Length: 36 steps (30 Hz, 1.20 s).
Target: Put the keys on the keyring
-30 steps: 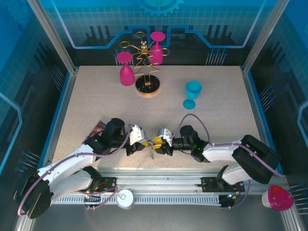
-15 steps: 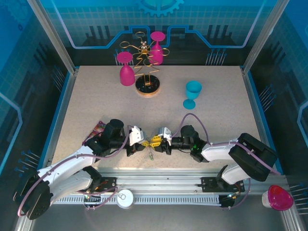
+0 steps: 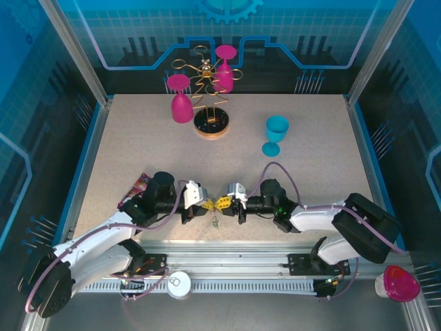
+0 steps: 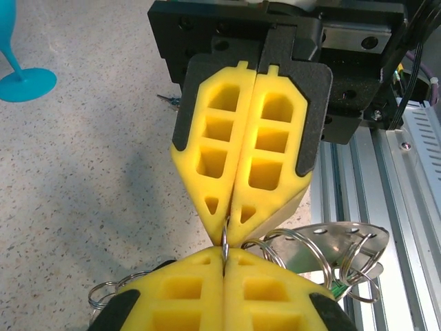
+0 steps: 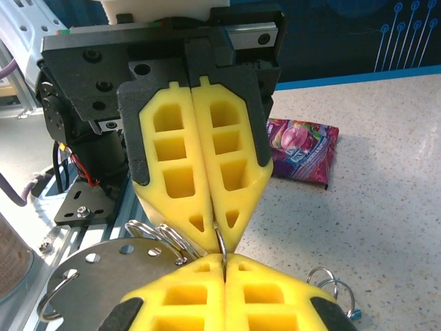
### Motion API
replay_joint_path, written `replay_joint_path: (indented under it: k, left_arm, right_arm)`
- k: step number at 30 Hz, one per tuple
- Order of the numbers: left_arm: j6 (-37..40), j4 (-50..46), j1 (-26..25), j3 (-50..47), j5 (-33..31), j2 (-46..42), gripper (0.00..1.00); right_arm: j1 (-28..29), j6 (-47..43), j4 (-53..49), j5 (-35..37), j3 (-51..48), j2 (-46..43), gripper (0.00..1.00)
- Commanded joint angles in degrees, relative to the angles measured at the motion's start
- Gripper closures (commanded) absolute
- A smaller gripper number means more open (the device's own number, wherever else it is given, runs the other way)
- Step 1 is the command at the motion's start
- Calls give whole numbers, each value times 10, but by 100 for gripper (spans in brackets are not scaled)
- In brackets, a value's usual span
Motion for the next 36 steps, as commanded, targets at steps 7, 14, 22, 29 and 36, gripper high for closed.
replay_joint_path:
  k: [7, 14, 22, 29, 36]
  left_arm:
    - [28, -22, -3, 37, 5, 18, 84]
    - [49, -18, -4, 49, 15, 26, 100]
    - [78, 14, -4, 37, -52, 27, 100]
    - [139, -69, -26, 71, -16, 88, 100]
    - [169, -116, -97, 105, -24, 171, 100]
  right_arm:
    - [35, -115, -182, 0, 68, -57, 100]
    - [41, -115, -201, 29, 71, -64, 100]
    - [-31, 88, -542, 425, 98, -216, 51]
    - [-119, 336, -876, 495, 215, -140, 60]
    - [-149, 366, -925, 479, 276, -15, 58]
